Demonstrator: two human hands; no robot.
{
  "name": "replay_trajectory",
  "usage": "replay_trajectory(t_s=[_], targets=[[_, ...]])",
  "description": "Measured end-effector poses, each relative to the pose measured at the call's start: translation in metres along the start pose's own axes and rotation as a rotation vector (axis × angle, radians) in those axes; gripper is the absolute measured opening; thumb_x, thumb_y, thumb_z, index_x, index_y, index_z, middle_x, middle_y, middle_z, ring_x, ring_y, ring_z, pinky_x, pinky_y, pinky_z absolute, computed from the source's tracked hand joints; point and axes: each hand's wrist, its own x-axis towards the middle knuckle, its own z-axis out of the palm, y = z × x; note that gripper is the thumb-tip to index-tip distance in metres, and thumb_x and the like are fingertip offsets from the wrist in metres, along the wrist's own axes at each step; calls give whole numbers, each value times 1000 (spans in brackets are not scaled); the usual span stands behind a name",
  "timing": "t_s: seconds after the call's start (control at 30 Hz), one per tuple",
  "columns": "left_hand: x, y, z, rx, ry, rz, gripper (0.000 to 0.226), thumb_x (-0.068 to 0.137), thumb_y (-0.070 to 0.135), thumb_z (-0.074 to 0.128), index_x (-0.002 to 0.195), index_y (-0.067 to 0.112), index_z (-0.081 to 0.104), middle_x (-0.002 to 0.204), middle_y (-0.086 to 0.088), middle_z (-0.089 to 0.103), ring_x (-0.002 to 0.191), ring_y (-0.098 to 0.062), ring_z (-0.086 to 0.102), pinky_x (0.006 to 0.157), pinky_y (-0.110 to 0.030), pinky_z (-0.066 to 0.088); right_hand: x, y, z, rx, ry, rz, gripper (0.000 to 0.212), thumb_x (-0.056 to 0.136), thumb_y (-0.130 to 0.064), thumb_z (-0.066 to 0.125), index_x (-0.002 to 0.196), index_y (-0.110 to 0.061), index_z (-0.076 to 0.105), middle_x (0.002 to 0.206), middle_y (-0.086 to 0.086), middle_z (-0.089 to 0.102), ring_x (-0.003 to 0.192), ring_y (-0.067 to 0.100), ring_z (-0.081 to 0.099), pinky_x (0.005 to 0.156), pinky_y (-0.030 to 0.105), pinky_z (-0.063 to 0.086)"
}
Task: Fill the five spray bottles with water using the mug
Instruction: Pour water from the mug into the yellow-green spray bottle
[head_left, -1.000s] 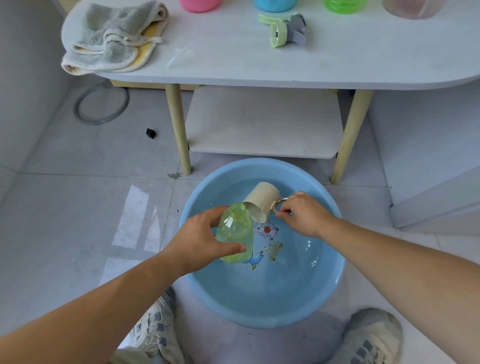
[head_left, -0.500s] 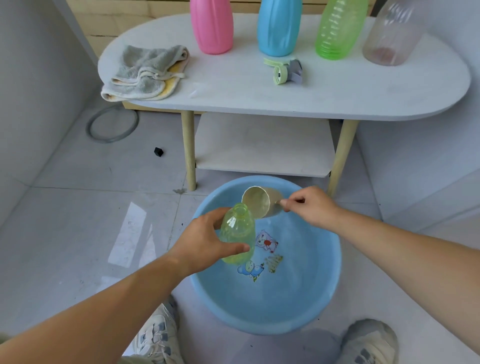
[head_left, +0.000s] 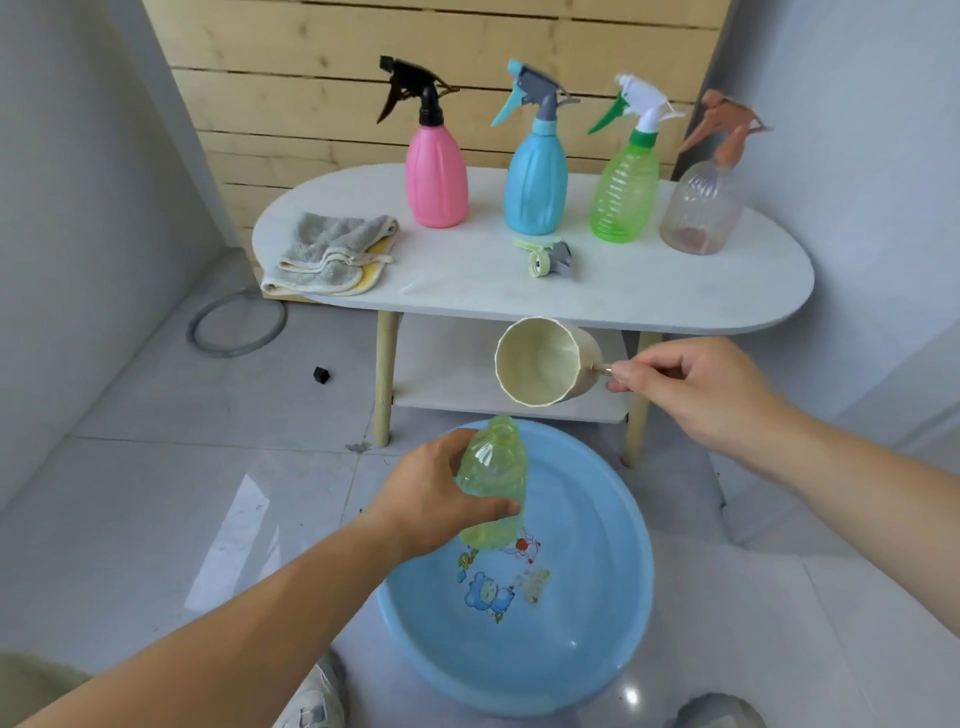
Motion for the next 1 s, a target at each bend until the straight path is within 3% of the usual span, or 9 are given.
replay_trajectory(t_s=[0.13,0.3,0.37,0.47,0.73,0.9,1.0], targets=[[-4,12,-3,-4,2,28,67,63,40,96,123,39,66,107,18,76,102,0,71,92,-29,60,-11,-19,-9,25,33,-32,20,89,-41,65,84,-27,79,82,1,76,88,30,65,63,22,40],[-7,20,-5,-34,-6,39,74,59,46,95,127,35,66,108,18,76,102,2,71,95,-30,60,-24,-31,-13,59,83,-87,15,88,-34,68,86,-24,79,86,10,76,88,29,66,77,34,51],[-7,21,-5,-37,-3,36,77,56,50,93,127,35,66,107,18,76,102,1,71,94,-31,60,-27,-35,-13,58,109,-104,11,89,-27,69,85,-21,78,80,-1,76,75,8,66,63,15,45],[-7,21,-5,-37,0,27,71,63,41,96,127,33,67,107,17,77,100,1,72,94,-31,61,-30,-35,-13,28,140,-133,8,89,-21,71,84,-24,77,83,-21,72,78,-13,62,69,2,39],[-3,19,-3,-41,2,19,70,61,45,95,124,37,66,108,17,76,101,1,72,93,-33,61,-31,-32,-15,-6,168,-187,9,87,-24,70,81,-28,75,85,-17,74,87,-2,66,75,5,42],[-2,18,-2,-40,1,27,85,47,63,86,126,35,67,106,18,77,101,0,72,94,-34,61,-30,-31,-13,-27,161,-198,9,86,-25,70,79,-31,73,86,-16,74,87,-2,65,75,5,41],[-2,17,-2,-41,-1,20,81,52,58,89,126,36,67,107,18,77,102,1,71,95,-35,61,-30,-30,-12,-30,167,-207,8,86,-25,71,79,-26,74,86,-14,74,88,0,65,78,7,43]])
